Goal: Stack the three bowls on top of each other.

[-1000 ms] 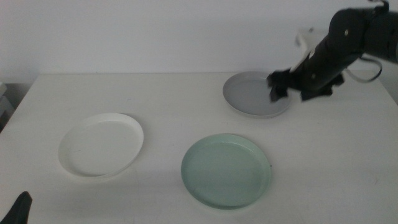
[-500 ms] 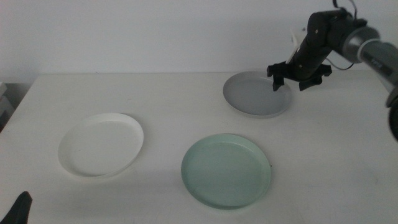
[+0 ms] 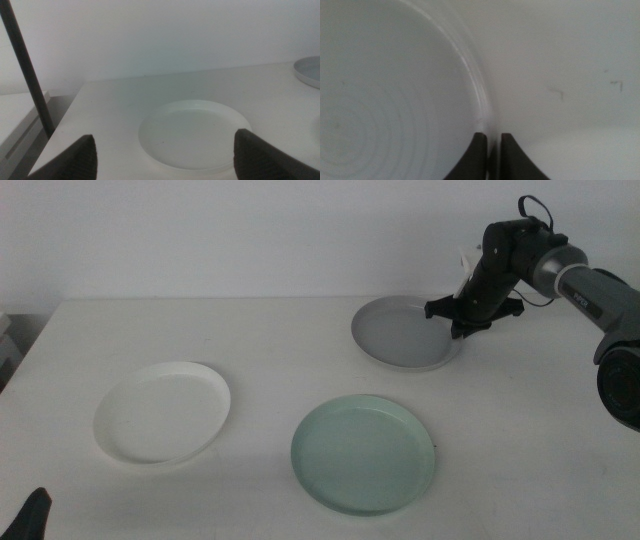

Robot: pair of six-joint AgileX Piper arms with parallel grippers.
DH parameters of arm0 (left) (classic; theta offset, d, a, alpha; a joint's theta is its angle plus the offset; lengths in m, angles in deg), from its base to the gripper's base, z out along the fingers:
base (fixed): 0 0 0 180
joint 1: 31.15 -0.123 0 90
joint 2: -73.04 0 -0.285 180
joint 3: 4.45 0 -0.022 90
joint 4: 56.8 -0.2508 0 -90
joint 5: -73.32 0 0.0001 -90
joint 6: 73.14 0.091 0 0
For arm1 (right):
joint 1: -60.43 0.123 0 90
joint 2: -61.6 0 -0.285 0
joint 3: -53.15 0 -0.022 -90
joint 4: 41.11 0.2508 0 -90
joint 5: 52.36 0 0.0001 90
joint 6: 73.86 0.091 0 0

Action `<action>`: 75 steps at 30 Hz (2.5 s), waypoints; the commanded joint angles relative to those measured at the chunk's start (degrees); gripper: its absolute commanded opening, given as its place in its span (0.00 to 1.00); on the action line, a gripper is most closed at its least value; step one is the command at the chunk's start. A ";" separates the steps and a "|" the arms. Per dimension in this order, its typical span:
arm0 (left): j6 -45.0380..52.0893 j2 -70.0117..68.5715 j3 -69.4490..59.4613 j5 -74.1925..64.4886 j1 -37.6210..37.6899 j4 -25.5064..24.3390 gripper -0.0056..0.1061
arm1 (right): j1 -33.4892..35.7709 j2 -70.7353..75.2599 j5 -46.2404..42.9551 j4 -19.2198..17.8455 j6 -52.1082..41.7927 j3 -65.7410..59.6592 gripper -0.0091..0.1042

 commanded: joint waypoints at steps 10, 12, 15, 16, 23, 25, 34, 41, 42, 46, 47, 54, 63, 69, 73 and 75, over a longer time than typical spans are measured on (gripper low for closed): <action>-0.47 -0.76 0.26 4.69 0.43 0.61 0.99 | 4.89 21.39 -5.39 3.12 -3.45 -13.06 0.07; -0.47 -0.76 0.26 4.69 0.43 0.61 0.99 | 6.63 26.24 -9.66 3.32 -3.14 -21.35 0.07; -0.47 -0.76 0.26 4.69 0.43 0.61 0.99 | 8.85 34.72 -15.98 4.74 -2.20 -33.52 0.07; -0.47 -0.76 0.26 4.69 0.43 0.61 0.99 | 9.55 37.37 -17.94 5.40 -2.20 -37.69 0.07; -0.47 -0.76 0.26 4.69 0.43 0.61 0.99 | 12.63 47.30 -27.26 8.45 -2.16 -57.62 0.07; -0.47 -0.76 0.26 4.69 0.43 0.61 0.99 | 13.02 47.45 -28.56 10.55 -2.24 -60.70 0.07; -0.47 -0.76 0.26 4.69 0.43 0.61 0.99 | 14.72 47.09 -33.84 11.81 -2.82 -65.80 0.07; -0.47 -0.76 0.26 4.69 0.43 0.61 0.99 | 14.72 47.09 -31.73 11.67 -2.82 -65.80 0.07; -0.47 -0.76 0.26 4.69 0.43 0.61 0.99 | 14.72 47.09 -31.42 11.67 -2.82 -65.80 0.07; -0.47 -0.76 0.26 4.69 0.43 0.61 0.99 | 14.79 47.09 -29.91 11.67 -3.68 -65.80 0.07; -0.47 -0.76 0.26 4.69 0.43 0.61 0.99 | 14.79 47.09 -29.39 11.67 -3.91 -65.80 0.07; -0.47 -0.76 0.26 4.69 0.43 0.61 0.99 | 14.79 45.40 -28.92 12.19 -4.51 -65.80 0.07; -0.47 -0.76 0.26 4.69 0.43 0.61 0.99 | 14.79 42.05 -28.70 12.70 -5.23 -65.80 0.08; -0.47 -0.76 0.26 4.69 0.43 0.61 0.99 | 14.79 42.11 -27.18 13.02 -7.33 -65.39 0.26; -0.47 -0.76 0.26 4.69 0.43 0.61 0.99 | 14.79 42.95 -23.23 13.02 -7.95 -63.28 0.48; -0.47 -0.76 0.26 4.69 0.43 0.61 0.99 | 14.79 45.09 -22.29 13.02 -8.39 -62.73 0.56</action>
